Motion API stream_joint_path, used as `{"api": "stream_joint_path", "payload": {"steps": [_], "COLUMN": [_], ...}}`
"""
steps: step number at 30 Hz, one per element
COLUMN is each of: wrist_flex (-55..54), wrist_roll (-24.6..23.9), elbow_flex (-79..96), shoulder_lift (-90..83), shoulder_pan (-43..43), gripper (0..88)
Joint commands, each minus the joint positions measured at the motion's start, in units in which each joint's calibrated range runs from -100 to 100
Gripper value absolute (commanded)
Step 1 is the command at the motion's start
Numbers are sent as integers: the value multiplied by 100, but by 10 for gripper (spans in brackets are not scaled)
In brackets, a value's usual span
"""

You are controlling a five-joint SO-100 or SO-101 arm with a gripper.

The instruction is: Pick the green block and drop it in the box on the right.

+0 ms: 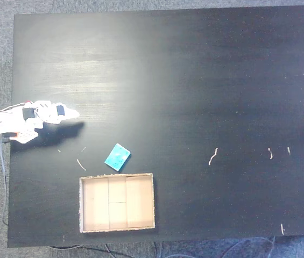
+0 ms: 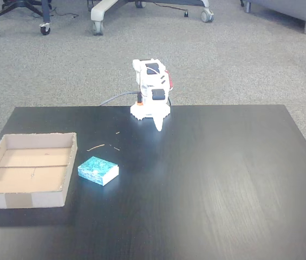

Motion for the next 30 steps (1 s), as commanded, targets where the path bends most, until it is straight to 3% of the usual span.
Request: {"api": "stream_joint_path", "payload": {"steps": [1,24,27,30], "wrist_flex": [8,0,-537,-1305], "wrist_roll": [5,34,-107,-181], "elbow_flex": [151,151,151,-365], "shoulder_lift": [-48,-48,-48,1011], "shoulder_pan": [27,12,641,1277], "gripper": [2,2,2,2]}}
